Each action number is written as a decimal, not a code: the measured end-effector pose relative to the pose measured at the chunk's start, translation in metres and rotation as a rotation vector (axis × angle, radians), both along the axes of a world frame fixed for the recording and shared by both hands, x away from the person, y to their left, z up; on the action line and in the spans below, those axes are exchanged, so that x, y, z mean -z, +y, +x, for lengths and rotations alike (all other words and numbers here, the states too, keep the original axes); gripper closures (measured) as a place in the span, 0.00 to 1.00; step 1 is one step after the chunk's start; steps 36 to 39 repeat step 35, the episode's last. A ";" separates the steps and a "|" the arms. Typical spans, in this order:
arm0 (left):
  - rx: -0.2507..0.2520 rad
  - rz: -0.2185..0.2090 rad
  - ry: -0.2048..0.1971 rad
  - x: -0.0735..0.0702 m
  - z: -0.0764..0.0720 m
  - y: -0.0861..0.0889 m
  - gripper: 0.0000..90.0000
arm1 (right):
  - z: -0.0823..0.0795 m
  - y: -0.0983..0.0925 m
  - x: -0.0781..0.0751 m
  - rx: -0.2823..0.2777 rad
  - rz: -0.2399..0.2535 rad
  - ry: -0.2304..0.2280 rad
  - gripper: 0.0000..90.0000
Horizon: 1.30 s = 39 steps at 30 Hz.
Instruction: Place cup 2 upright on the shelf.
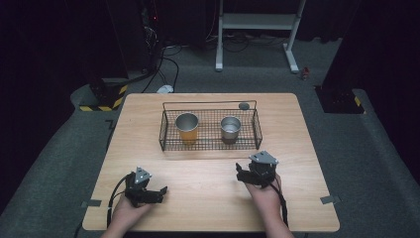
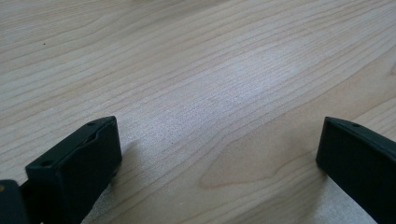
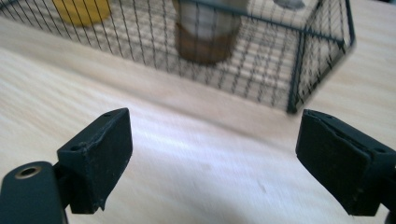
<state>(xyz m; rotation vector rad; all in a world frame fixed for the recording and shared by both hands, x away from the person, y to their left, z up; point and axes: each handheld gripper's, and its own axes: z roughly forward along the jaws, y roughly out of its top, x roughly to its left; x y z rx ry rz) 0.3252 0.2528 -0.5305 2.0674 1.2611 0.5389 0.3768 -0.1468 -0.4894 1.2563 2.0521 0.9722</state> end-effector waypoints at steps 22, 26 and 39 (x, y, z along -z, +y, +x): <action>0.001 0.001 -0.001 0.000 0.000 0.000 0.00 | -0.027 -0.077 0.035 0.104 -0.021 0.147 0.13; 0.001 -0.008 0.002 0.000 0.000 0.000 0.00 | -0.026 -0.080 0.035 0.114 -0.002 0.162 0.13; 0.001 -0.007 0.003 0.000 0.001 -0.001 0.00 | -0.028 -0.075 0.035 0.132 0.003 0.161 0.14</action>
